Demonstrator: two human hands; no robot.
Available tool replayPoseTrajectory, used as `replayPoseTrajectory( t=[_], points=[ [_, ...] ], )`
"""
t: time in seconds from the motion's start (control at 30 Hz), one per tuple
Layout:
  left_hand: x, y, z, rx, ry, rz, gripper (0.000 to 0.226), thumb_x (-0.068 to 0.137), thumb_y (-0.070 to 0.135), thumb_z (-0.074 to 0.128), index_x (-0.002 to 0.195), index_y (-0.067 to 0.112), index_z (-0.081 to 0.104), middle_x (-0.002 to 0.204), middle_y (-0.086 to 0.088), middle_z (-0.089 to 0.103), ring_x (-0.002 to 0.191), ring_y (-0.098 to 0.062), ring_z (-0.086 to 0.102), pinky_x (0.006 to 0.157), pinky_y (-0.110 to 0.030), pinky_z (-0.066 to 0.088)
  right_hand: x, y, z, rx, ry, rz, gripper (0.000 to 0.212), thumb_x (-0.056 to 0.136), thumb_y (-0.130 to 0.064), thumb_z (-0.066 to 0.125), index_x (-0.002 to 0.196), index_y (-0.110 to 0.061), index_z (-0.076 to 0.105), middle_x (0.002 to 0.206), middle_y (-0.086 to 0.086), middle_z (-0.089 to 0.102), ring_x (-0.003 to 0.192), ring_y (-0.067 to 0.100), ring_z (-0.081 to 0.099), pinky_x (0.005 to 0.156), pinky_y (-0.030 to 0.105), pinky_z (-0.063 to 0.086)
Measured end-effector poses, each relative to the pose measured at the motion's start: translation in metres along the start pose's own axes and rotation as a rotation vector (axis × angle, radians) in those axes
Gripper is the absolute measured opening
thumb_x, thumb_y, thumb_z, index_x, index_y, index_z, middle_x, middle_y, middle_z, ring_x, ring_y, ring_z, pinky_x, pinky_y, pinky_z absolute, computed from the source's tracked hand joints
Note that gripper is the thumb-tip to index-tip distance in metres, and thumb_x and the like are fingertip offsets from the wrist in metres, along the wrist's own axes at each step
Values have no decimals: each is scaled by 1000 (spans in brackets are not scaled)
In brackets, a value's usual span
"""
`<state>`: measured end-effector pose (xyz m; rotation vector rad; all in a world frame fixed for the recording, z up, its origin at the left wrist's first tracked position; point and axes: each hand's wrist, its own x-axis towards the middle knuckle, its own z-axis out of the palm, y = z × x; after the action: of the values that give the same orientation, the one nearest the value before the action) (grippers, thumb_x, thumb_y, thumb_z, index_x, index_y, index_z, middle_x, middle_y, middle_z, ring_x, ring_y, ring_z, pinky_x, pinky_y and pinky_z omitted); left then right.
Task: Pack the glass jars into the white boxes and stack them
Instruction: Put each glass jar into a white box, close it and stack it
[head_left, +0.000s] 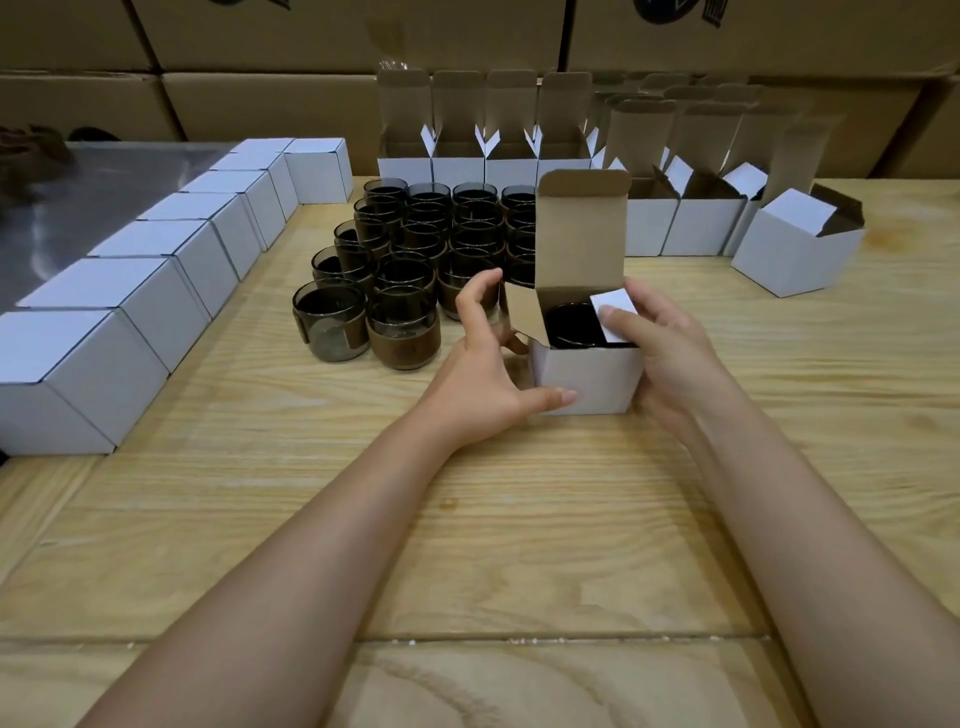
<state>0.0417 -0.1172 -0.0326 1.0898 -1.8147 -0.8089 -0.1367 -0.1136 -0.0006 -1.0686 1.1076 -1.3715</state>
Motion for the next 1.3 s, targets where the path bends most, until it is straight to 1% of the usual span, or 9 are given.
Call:
replayPoseTrajectory(
  t=[0.13, 0.27, 0.47, 0.53, 0.7, 0.8, 0.93, 1.1, 1.3],
  points=[
    [-1, 1, 0, -6, -20, 30, 103, 70, 22, 85, 135, 41, 8, 105, 23, 54, 92, 11, 58, 83, -18, 52, -1, 0, 3, -8, -45, -62, 36, 92, 0, 52, 111, -29, 62, 98, -14, 72, 95, 9, 68, 78, 29, 54],
    [0, 8, -1, 59, -104, 87, 96, 77, 24, 80, 149, 41, 18, 137, 13, 46, 102, 4, 52, 92, -21, 49, -1, 0, 3, 2, -63, -77, 41, 93, -1, 50, 115, -35, 58, 98, -9, 72, 94, 13, 68, 81, 32, 55],
    [-1, 11, -1, 73, -99, 79, 59, 74, 28, 79, 122, 39, 47, 123, 17, 49, 104, -12, 48, 94, -43, 47, -4, 2, 2, 26, -110, -132, 44, 94, -4, 51, 117, -41, 52, 99, -6, 72, 94, 19, 68, 83, 38, 54],
    [-1, 13, -2, 76, -93, 64, 57, 72, 35, 76, 120, 42, 45, 119, 16, 51, 104, -12, 49, 92, -42, 49, -6, 4, 2, 24, -119, -170, 31, 90, -21, 62, 116, -36, 53, 96, -5, 71, 90, 17, 68, 80, 39, 55],
    [-1, 13, -2, 89, -98, 53, 64, 72, 38, 72, 131, 38, 45, 122, 9, 55, 106, -14, 50, 93, -42, 48, -9, 3, 1, -20, -160, -205, 79, 43, -75, 77, 102, -29, 52, 97, -4, 63, 91, 14, 63, 76, 38, 54],
    [-1, 13, -2, 105, -101, 31, 70, 71, 41, 71, 133, 42, 39, 126, 8, 55, 109, -19, 52, 93, -46, 47, -7, 3, -1, 17, -170, -204, 60, 58, -62, 80, 101, -29, 54, 101, 2, 62, 99, 26, 59, 83, 50, 50],
    [-1, 15, -2, 50, -54, -12, 66, 66, 41, 76, 109, 45, 26, 129, 4, 55, 101, -22, 60, 88, -47, 51, -7, 6, -5, -50, -214, -251, 26, 75, -31, 68, 97, -31, 56, 99, -2, 58, 93, 19, 55, 75, 38, 47],
    [-2, 12, 0, 29, -26, -37, 63, 63, 39, 76, 92, 34, 20, 122, -3, 55, 102, -21, 56, 87, -49, 50, -10, 6, -9, -161, -253, -285, 28, 70, -37, 68, 95, -35, 56, 110, -4, 54, 98, 15, 55, 71, 27, 48],
    [-1, 11, 0, 55, -38, -11, 62, 65, 41, 74, 96, 36, 21, 127, 0, 56, 104, -20, 54, 88, -47, 48, -8, 7, -17, -214, -283, -290, 23, 86, -14, 66, 96, -32, 55, 103, -11, 58, 92, 6, 57, 69, 26, 48]
  ],
)
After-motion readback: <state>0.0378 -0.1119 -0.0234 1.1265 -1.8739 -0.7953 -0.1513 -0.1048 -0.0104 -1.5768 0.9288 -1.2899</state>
